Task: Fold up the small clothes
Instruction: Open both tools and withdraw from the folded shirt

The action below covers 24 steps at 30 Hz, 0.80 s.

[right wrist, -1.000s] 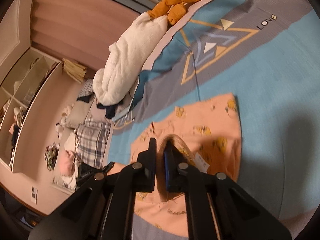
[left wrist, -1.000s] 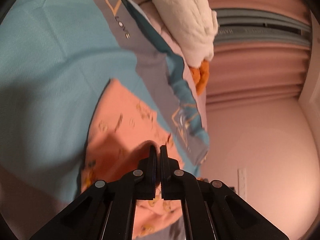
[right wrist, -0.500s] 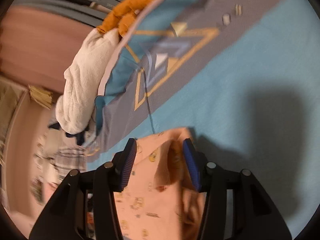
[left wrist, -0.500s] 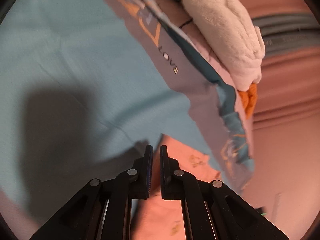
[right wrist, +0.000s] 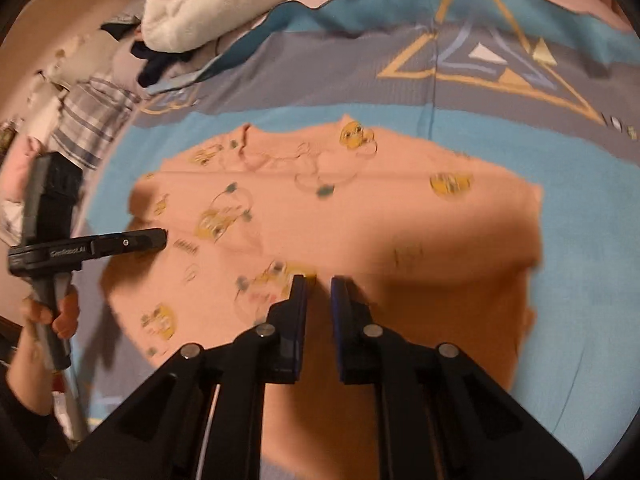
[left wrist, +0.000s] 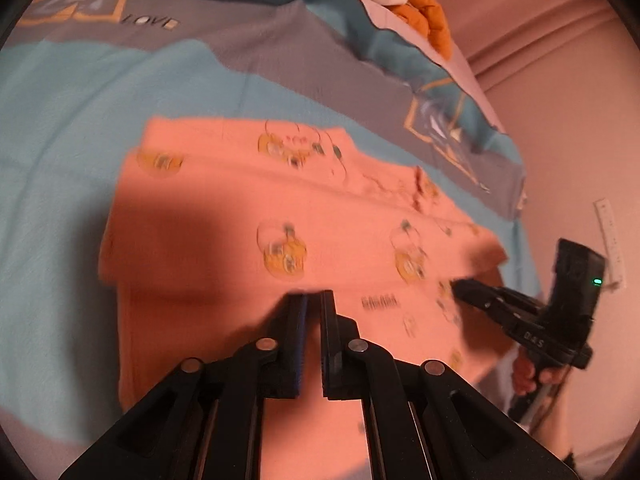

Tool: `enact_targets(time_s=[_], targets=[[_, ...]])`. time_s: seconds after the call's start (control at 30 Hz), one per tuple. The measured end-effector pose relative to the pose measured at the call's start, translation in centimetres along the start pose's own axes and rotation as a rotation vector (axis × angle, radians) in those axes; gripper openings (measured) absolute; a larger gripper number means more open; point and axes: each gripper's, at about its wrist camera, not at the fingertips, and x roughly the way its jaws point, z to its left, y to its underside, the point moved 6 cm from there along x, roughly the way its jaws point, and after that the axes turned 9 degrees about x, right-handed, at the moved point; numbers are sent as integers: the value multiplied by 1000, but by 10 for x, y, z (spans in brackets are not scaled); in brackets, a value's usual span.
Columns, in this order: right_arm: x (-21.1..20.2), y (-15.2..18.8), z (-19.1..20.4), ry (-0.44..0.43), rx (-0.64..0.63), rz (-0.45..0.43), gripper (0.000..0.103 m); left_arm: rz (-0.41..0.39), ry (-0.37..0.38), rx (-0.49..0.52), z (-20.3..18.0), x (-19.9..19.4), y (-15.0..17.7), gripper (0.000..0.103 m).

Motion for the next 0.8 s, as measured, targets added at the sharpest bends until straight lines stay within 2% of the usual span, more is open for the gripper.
enact_targets(time_s=[0.13,0.2,0.3,0.37,0.43,0.5,0.53,0.7,0.73,0.8], targets=[[6,-38,-6,-4,54,-80,12,-86,-40,-41,11,7,-41,0],[4,-64,-14,15,113,-151,16,-129,-72,-76,19,2,-57,0],[-7,-91,-24,31,177,-228,16,-178,-124,-117,30,-11,-77,0],[-23,-94,-22,28,178,-261,17,-198,-126,-115,31,-24,-80,0],[-37,-85,-14,6,147,-277,17,-220,-138,-62,26,-37,-73,0],[-40,-72,-10,14,99,-261,17,-215,-129,-18,18,-43,-62,0],[-38,-65,-8,15,76,-246,17,-206,-99,10,12,-45,-54,0],[-16,-39,-2,18,31,-149,17,-73,-25,94,-11,-16,-35,0],[-11,-36,-2,18,30,-137,17,-58,-33,106,-12,-9,-35,0],[0,-32,-2,30,24,-114,17,-41,-104,99,-5,7,-40,0]])
